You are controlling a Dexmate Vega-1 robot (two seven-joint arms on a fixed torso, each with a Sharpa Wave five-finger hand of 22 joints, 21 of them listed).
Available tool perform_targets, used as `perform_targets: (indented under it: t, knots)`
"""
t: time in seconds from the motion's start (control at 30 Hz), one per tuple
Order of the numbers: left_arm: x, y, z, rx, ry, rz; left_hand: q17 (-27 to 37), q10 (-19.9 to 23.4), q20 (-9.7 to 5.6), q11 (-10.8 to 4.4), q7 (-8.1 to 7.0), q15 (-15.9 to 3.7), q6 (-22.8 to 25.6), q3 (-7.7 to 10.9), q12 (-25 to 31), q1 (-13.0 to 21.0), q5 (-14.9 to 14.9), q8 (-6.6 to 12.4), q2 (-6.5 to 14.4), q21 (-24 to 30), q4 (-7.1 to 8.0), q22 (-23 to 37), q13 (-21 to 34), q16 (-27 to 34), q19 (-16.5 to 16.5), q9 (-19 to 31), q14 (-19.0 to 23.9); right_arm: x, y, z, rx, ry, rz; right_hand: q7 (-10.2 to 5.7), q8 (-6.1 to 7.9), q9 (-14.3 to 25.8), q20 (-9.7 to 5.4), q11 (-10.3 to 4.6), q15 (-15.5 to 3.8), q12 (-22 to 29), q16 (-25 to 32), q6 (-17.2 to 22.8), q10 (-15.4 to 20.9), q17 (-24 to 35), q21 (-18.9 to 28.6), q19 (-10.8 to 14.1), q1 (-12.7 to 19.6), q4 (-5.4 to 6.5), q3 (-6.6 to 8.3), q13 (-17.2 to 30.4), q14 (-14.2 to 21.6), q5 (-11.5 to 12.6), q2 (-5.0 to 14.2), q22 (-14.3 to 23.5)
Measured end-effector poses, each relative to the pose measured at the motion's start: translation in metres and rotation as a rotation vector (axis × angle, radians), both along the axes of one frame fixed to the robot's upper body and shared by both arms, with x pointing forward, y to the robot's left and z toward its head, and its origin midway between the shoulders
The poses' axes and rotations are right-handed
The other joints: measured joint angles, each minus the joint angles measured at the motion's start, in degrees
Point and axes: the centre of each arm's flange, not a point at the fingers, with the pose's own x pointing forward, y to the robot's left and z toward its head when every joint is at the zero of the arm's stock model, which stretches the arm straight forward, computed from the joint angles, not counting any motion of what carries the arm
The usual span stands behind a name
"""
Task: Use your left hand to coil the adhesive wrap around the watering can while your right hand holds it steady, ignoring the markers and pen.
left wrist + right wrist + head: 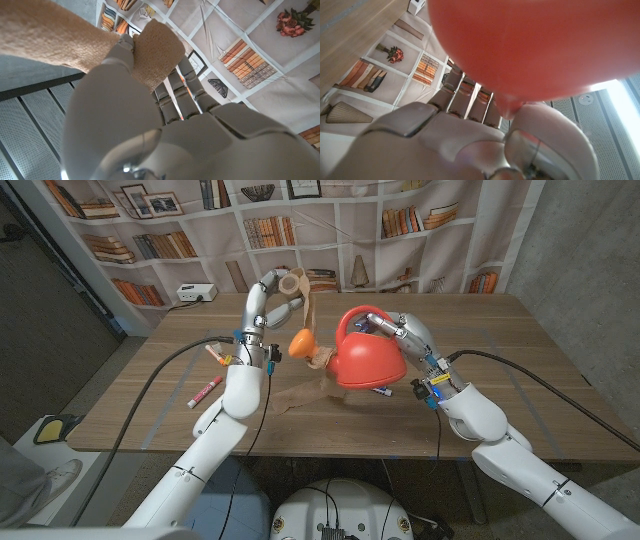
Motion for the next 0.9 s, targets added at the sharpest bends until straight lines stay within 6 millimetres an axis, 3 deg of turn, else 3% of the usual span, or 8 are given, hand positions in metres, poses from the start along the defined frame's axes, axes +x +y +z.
perform_targets:
  t: [0.5,0.9]
  knots:
    - [-0.018,-0.013,0.013,0.068,-0.086,-0.053,0.03,0.00,-0.31,0.00,0.00,0.00,0.00,0.00,0.00,0.01,0.00,0.12,-0.01,0.00,0.00,0.00,-0.07,-0.05,-0.31,0.24,0.00,0.017,0.012,-0.014,-0.070,0.035,-0.060,0.00,0.00,0.00,0.00,-0.12,0.00,-0.09,0.00,-0.01,0.11,-0.26,0.00,0.00,0.07,0.00,0.00,-0.01,0.00,0.00,-0.07,0.00]
    - [-0.033,-0.011,0.016,0.102,-0.123,-0.110,0.03,0.00,-0.31,0.00,0.00,0.00,0.00,0.00,-0.01,0.24,0.00,0.11,0.07,0.27,0.00,0.00,-0.07,0.05,-0.31,0.02,0.00,0.032,0.030,-0.030,-0.117,0.066,-0.119,0.01,0.00,0.00,0.00,-0.13,0.00,-0.11,0.00,-0.02,0.10,-0.09,0.00,0.00,0.08,-0.17,-0.17,-0.08,0.00,0.00,-0.08,0.01]
